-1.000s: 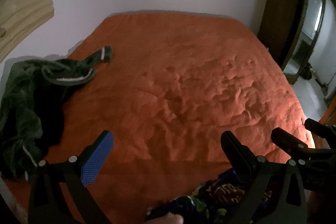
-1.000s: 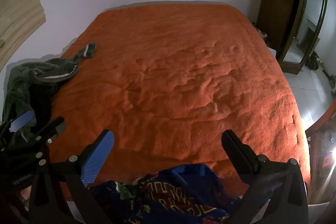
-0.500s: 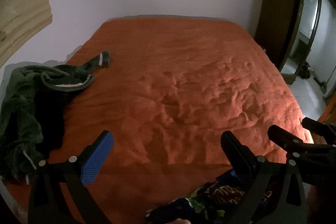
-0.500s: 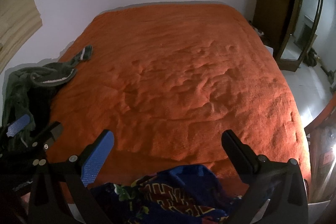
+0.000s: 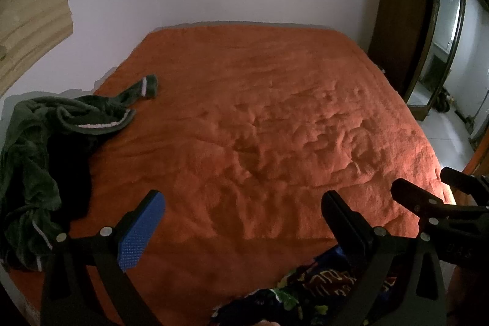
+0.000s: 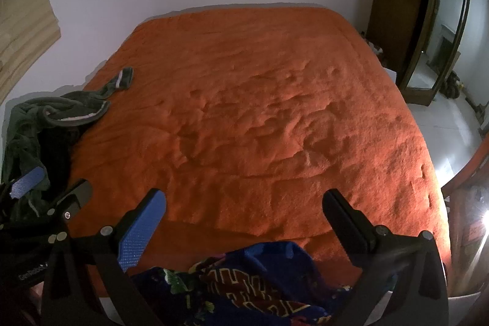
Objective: Fold clothes
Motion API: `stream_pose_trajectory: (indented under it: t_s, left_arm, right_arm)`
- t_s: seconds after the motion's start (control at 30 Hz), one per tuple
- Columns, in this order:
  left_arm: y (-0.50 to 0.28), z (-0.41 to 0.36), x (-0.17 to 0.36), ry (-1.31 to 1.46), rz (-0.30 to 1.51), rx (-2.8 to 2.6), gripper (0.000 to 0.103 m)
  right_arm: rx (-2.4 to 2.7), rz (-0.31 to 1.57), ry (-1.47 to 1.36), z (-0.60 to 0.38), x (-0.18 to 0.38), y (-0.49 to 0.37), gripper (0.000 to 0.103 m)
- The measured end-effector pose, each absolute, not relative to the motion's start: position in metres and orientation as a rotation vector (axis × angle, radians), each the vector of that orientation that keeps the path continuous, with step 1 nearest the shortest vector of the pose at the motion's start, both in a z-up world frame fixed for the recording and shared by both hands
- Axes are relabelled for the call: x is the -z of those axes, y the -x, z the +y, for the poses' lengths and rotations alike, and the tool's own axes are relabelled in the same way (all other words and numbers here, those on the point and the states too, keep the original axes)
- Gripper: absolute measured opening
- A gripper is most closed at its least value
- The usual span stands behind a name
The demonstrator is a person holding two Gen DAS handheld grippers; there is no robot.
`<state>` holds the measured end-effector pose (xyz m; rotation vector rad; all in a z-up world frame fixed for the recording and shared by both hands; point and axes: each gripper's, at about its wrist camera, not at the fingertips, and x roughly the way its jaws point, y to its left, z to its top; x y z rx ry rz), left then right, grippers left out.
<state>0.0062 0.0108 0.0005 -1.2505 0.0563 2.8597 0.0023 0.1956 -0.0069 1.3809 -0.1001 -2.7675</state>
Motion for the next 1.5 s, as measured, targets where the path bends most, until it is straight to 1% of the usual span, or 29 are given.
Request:
stream_pose_trajectory:
  t_s: [0.2, 0.43, 0.77, 1.17, 1.33, 1.5]
  left_arm:
    - [-0.002, 0.011, -0.001, 1.264, 0.061, -2.853, 0.102]
    - [-0.001, 0.009, -0.001, 1.265, 0.042, -2.850, 0.102]
    - [0.000, 0.012, 0.003, 1.278, 0.062, -2.829, 0.102]
    - [0.001, 0.002, 0.000, 1.279, -0.023, -2.805, 0.102]
    - [0.002, 0.000, -0.001, 1.281, -0.019, -2.810, 0.102]
    - [0.003, -0.013, -0.006, 1.315, -0.063, -2.829, 0.102]
  right_arm:
    - [2.784, -0.080, -1.381, 0.194, 0.007, 0.000, 0.103]
    - [2.777, -0.090, -1.384, 0.199, 0.010, 0.000, 0.103]
    - [2.767, -0.104, -1.390, 0.200, 0.010, 0.001, 0.103]
    - [2.777, -0.110, -1.384, 0.198, 0.011, -0.001, 0.103]
    - [2.788, -0.092, -1.356, 0.193, 0.008, -0.005, 0.103]
    - [2.773, -0.078, -1.364, 0.183, 0.003, -0.002, 0.103]
